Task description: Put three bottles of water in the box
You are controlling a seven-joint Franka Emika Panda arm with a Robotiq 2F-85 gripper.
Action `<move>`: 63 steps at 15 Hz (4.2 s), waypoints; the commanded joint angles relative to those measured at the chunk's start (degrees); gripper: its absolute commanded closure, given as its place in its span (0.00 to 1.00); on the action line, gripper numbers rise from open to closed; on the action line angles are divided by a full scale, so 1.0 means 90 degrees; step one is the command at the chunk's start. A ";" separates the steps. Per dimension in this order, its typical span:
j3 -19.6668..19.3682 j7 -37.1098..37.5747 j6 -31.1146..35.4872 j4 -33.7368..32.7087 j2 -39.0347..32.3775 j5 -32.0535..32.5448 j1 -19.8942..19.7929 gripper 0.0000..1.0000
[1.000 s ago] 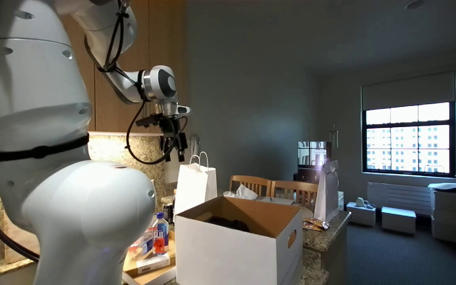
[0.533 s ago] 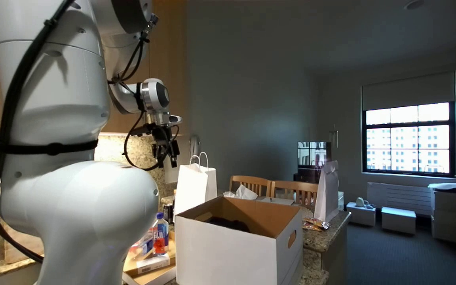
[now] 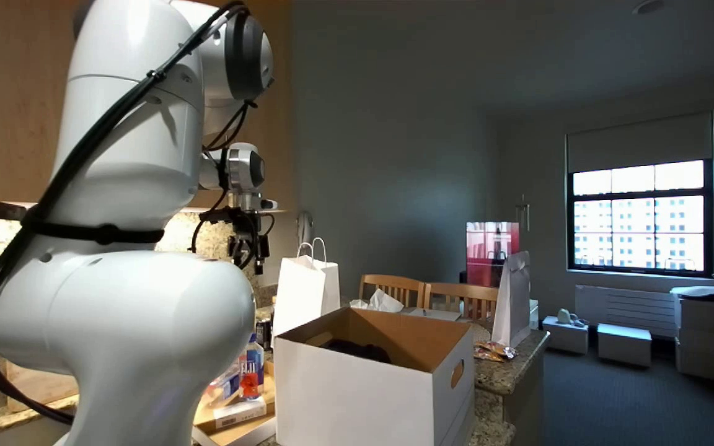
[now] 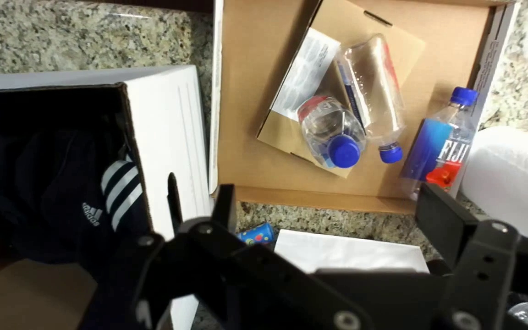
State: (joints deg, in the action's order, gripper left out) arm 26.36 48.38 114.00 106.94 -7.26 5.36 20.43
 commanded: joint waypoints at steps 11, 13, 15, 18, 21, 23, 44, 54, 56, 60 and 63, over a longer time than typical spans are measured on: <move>-0.0970 0.0510 0.1233 -0.0611 -0.1451 0.0700 0.1122 0.00; -0.1076 0.0440 0.1243 -0.0661 -0.1643 0.0655 0.1162 0.00; -0.1171 0.0364 0.1258 -0.0745 -0.1844 0.0620 0.1187 0.00; -0.1249 0.0267 0.1203 -0.0942 -0.2157 0.0432 0.1151 0.00; -0.1281 0.0171 0.1126 -0.1074 -0.2428 0.0362 0.1192 0.00; -0.1286 0.0111 0.1058 -0.1169 -0.2582 0.0369 0.1237 0.00; -0.1438 -0.0585 0.0404 -0.1792 -0.3283 0.0269 0.1551 0.85; -0.1553 -0.0699 0.0335 -0.1850 -0.3163 0.0313 0.1791 0.62; -0.1564 -0.0704 0.0366 -0.1845 -0.3153 0.0296 0.1822 0.49; -0.1685 -0.0665 0.0384 -0.1927 -0.3217 0.0379 0.1876 0.23; -0.1856 -0.0582 0.0441 -0.2035 -0.3295 0.0478 0.1882 0.05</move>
State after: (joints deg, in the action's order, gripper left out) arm 11.40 43.83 118.27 89.86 -36.48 8.78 36.74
